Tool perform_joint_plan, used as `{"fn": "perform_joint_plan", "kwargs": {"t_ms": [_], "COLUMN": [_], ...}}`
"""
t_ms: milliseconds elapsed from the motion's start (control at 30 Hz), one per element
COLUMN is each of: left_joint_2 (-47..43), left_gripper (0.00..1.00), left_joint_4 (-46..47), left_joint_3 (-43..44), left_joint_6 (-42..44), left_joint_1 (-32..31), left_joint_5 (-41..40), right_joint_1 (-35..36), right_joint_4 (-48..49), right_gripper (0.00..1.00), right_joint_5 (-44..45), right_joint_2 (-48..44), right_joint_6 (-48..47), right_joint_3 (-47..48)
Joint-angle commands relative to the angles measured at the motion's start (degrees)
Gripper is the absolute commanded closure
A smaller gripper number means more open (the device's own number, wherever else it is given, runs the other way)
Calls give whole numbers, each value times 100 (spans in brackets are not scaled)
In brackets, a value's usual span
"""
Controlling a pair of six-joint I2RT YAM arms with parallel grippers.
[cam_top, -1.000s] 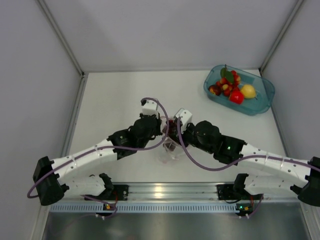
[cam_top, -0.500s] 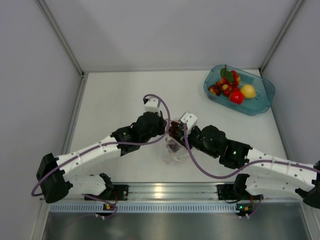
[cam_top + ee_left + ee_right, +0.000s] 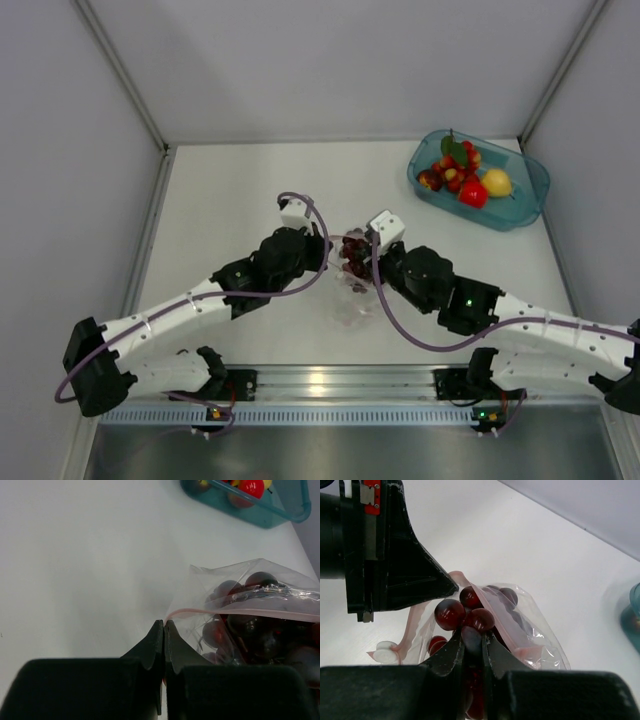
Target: Open the zip-top bag and remove the fake food
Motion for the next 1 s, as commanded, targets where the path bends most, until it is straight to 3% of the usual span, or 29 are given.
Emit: {"fn": "perform_joint_plan", "kwargs": {"t_ms": [0, 300, 567, 733, 967], "left_joint_2": [-111, -94, -76, 3, 126], "left_gripper": [100, 100, 100, 100, 100], "left_joint_4": [-477, -477, -829, -820, -794], "left_joint_3": [-238, -151, 139, 122, 52], "left_joint_6": [164, 6, -205, -170, -240], "left_joint_1": [131, 131, 219, 272, 298], "left_joint_5": [-657, -938, -1457, -1422, -1238], "right_joint_1": [9, -8, -8, -8, -8], "right_joint_4": [841, 1087, 797, 885, 1218], "right_gripper": [100, 100, 100, 100, 100], "right_joint_5": [488, -661, -1902, -1930, -1087], "right_joint_2": [-155, -102, -49, -373, -629], "right_joint_6": [-87, 484, 124, 89, -70], "right_joint_3": [735, 876, 823, 779, 805]}}
